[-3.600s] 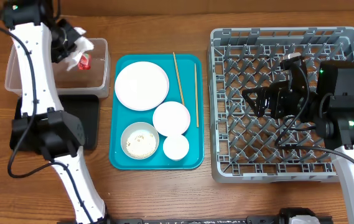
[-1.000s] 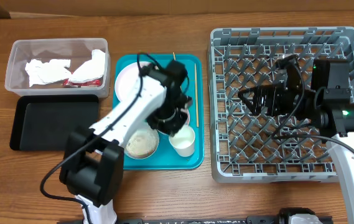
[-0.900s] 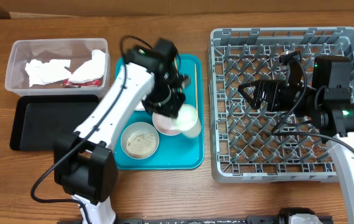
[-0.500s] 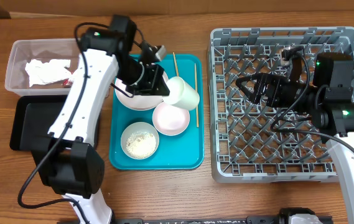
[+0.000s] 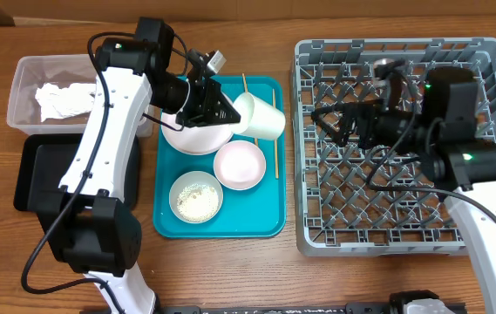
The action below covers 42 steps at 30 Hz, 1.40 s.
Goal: Sort waste into correct bins and load items into the dishwasher
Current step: 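Lift the cup toward the right gripper and grasp it with the right gripper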
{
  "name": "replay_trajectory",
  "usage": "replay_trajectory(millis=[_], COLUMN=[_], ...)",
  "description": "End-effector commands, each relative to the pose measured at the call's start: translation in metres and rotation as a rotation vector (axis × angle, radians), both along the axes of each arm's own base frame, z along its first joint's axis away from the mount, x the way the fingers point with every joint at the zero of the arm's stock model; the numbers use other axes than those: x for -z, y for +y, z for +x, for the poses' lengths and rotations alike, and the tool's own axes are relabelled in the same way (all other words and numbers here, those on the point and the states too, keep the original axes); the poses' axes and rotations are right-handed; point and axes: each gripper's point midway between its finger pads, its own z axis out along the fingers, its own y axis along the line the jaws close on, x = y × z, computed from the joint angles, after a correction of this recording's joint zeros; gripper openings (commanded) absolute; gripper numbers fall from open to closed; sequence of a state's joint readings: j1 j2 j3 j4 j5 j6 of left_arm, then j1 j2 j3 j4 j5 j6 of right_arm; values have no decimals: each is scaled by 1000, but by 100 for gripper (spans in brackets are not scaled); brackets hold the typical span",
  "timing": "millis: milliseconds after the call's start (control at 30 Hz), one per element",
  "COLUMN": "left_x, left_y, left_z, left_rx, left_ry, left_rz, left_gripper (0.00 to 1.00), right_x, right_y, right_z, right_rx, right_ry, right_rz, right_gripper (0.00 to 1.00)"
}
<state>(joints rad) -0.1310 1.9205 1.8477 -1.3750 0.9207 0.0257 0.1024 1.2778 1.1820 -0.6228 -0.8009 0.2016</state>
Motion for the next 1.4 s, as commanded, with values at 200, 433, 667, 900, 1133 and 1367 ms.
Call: replay_trajectory(millis=[200,433,667,900,1133,1367], left_x=[-48,-70,-76,-76,-76,-76], left_y=[2,-3,-5,-19,-36,-38], left_z=[5,2,-2,-11,-22,-23], left_rx=[-25,-13,-12,24,76,79], left_ry=[-11,5,30,51,63,64], left_rz=[-263,-400,-434,-435,-433,-433], left_gripper=[4,4,4,4,4,4], right_x=[-18,-21,-27,-32,-35,-41], right_y=[34,47,55,74,85,86], right_z=[0,3,4,0,-2,-1], right_rx=[-281,-461,-516,-548,-553,-550], right_ry=[-126,-199,-284,-344,-351,-356], right_rz=[157,272,283,268,268,278], right_gripper=[100,100,100,100,92,81])
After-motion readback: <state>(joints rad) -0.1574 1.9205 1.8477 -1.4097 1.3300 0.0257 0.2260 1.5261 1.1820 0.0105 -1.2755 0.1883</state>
